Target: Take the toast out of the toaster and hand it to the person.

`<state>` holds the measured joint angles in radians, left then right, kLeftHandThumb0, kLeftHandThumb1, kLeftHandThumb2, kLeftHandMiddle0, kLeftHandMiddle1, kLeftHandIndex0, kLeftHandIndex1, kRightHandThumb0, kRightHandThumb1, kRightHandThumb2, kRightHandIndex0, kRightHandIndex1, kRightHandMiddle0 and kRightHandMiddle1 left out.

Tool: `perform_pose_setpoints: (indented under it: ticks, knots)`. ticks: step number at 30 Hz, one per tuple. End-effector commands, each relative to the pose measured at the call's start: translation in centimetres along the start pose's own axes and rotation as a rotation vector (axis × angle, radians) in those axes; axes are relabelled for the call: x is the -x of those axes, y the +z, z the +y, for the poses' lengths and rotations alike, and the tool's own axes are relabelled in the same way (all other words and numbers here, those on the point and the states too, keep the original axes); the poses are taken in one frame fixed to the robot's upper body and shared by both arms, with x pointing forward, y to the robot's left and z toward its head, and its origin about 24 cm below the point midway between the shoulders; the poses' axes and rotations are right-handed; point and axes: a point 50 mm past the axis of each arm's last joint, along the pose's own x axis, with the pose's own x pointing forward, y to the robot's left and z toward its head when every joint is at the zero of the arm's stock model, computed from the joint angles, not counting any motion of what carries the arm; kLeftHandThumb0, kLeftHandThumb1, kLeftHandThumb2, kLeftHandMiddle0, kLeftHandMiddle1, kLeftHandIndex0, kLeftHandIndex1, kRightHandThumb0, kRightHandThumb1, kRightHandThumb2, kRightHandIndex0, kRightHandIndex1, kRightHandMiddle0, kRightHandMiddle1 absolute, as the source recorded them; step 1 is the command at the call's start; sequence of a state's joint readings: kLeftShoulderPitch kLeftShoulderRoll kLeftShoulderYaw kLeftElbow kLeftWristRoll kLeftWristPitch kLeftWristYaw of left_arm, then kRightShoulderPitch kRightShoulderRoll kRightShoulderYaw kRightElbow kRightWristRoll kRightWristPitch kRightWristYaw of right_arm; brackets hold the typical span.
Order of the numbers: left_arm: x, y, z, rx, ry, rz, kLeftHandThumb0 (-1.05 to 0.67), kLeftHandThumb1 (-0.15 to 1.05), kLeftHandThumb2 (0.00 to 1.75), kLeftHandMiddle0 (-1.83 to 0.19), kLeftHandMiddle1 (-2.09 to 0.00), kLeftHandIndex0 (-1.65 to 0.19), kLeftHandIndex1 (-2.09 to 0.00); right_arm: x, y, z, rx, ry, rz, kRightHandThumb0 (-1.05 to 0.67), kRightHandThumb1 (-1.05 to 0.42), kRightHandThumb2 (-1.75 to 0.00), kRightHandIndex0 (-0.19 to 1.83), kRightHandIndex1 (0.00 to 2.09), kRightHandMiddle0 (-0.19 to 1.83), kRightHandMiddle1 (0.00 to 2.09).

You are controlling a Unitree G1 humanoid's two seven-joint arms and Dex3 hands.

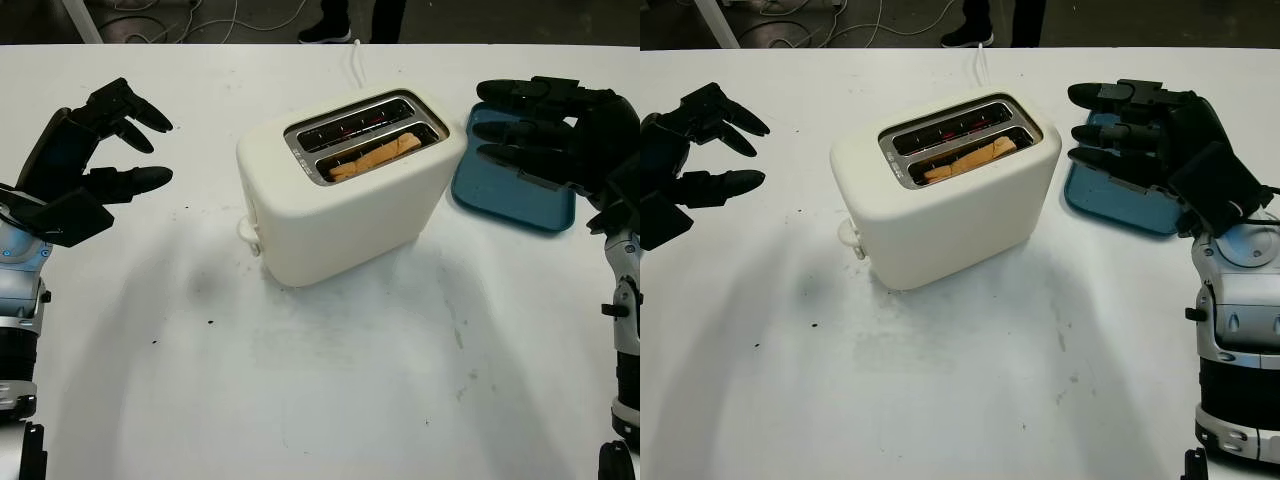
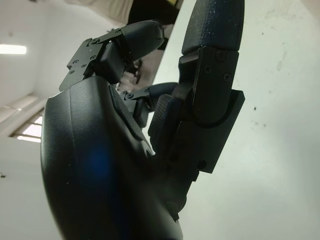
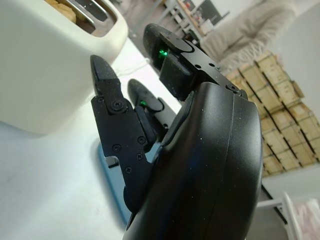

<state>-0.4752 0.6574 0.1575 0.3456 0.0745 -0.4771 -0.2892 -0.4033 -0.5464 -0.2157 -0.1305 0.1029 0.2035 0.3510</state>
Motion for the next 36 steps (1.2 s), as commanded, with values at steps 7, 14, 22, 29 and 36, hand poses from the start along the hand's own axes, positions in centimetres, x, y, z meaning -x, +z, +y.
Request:
perform_pose_setpoints:
  ticks: [7, 14, 22, 29, 36]
  knots:
    - [0.44, -0.23, 0.04, 0.011, 0.009, 0.007, -1.05, 0.92, 0.26, -0.41, -1.43, -0.28, -1.33, 0.13, -0.19, 0.08, -0.015, -0.001, 0.008, -0.28, -0.81, 0.0, 0.88, 0.0, 0.77, 0.0]
    - [0.44, -0.2, 0.04, 0.015, 0.014, 0.005, -1.05, 0.92, 0.26, -0.42, -1.43, -0.29, -1.33, 0.09, -0.19, 0.07, -0.004, 0.001, 0.006, -0.27, -0.81, 0.0, 0.88, 0.01, 0.77, 0.0]
    - [0.41, -0.13, 0.0, 0.017, 0.013, 0.005, -1.05, 0.92, 0.26, -0.42, -1.42, -0.29, -1.32, 0.07, -0.23, 0.04, -0.014, 0.0, 0.011, -0.26, -0.81, 0.0, 0.88, 0.01, 0.77, 0.0]
    - [0.35, -0.1, 0.01, 0.01, 0.017, -0.006, -1.05, 0.92, 0.27, -0.41, -1.42, -0.28, -1.32, 0.05, -0.25, 0.01, -0.007, -0.002, 0.011, -0.26, -0.81, 0.0, 0.88, 0.01, 0.77, 0.0]
    - [0.32, -0.06, -0.02, 0.012, 0.019, -0.008, -1.05, 0.92, 0.26, -0.41, -1.43, -0.29, -1.32, 0.03, -0.21, 0.0, -0.012, 0.003, 0.008, -0.25, -0.81, 0.0, 0.87, 0.0, 0.77, 0.0]
